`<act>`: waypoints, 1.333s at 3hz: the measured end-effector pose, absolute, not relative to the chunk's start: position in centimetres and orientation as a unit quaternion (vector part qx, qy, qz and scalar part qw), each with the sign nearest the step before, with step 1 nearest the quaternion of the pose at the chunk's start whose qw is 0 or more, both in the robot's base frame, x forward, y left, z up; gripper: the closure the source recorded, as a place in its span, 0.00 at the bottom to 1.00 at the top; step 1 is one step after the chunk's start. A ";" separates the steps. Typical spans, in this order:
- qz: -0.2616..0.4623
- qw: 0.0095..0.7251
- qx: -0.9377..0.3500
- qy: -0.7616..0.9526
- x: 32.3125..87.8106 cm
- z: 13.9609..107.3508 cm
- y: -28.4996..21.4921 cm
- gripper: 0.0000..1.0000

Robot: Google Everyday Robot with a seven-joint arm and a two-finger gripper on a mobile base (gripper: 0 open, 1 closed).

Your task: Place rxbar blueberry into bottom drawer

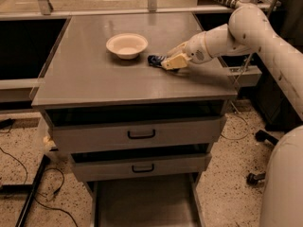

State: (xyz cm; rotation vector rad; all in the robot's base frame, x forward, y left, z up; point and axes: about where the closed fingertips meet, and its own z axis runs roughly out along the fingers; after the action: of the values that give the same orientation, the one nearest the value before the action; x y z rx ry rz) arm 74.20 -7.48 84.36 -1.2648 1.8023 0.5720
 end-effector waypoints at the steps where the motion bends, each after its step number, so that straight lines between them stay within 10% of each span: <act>1: 0.222 0.433 -0.502 0.715 73.1 86.6 -8.4 1.00; 4: 0.163 0.478 -0.506 0.700 65.0 92.6 -12.5 1.00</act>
Offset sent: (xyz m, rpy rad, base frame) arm -0.0592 -0.0541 0.0988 0.0439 -0.1605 -0.0649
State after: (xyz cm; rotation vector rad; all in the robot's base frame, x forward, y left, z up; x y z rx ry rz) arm 64.95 -12.49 92.58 -1.2359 1.7084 0.3969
